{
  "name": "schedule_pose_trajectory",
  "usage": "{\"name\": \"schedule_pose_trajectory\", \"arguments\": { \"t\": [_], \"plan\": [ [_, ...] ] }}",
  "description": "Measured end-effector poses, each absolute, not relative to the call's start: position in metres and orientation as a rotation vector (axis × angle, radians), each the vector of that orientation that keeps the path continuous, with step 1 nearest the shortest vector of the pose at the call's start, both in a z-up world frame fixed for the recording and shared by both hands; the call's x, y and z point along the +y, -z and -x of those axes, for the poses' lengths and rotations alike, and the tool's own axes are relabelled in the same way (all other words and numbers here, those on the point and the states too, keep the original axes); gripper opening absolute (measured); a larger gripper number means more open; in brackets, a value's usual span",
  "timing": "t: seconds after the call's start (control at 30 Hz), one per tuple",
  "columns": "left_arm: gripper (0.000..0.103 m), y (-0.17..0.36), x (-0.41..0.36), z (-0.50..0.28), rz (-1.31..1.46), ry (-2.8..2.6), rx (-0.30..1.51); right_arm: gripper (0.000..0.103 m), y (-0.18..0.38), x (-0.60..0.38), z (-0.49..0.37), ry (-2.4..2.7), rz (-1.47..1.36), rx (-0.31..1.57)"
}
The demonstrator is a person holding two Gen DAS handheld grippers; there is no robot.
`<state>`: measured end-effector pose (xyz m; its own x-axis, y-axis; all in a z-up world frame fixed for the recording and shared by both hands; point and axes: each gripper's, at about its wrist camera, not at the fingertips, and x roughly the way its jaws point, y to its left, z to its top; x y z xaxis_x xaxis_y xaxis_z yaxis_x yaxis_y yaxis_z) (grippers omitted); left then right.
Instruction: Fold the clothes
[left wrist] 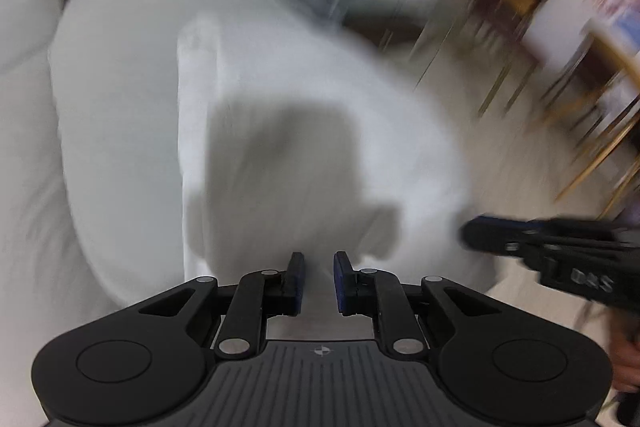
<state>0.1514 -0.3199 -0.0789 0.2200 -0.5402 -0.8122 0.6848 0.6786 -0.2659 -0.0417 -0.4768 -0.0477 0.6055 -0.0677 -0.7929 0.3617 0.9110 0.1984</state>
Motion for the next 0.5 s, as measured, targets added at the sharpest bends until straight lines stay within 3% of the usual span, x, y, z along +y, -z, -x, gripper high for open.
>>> {"name": "schedule_pose_trajectory", "arguments": {
  "t": [0.07,0.2,0.23,0.3,0.43,0.5],
  "plan": [
    [0.012,0.090,-0.327,-0.151,-0.222,0.807,1.121,0.015,0.053,-0.476,0.047,0.292,-0.350,0.963],
    [0.015,0.077,-0.318,-0.140,-0.253,0.772,1.135,0.025,0.044,-0.482,0.066,0.333,-0.411,1.014],
    [0.021,0.070,-0.314,-0.137,-0.243,0.764,1.116,0.026,0.036,-0.482,0.071,0.327,-0.427,0.993],
    [0.036,0.053,-0.306,-0.128,-0.208,0.750,1.067,0.053,0.016,-0.480,0.082,0.308,-0.475,0.930],
    [0.070,0.019,-0.297,-0.107,-0.190,0.720,0.955,0.065,-0.030,-0.464,0.093,0.262,-0.490,0.871],
    [0.077,-0.002,-0.294,-0.094,-0.190,0.715,0.901,0.068,-0.050,-0.451,0.097,0.242,-0.460,0.863]
  ]
}}
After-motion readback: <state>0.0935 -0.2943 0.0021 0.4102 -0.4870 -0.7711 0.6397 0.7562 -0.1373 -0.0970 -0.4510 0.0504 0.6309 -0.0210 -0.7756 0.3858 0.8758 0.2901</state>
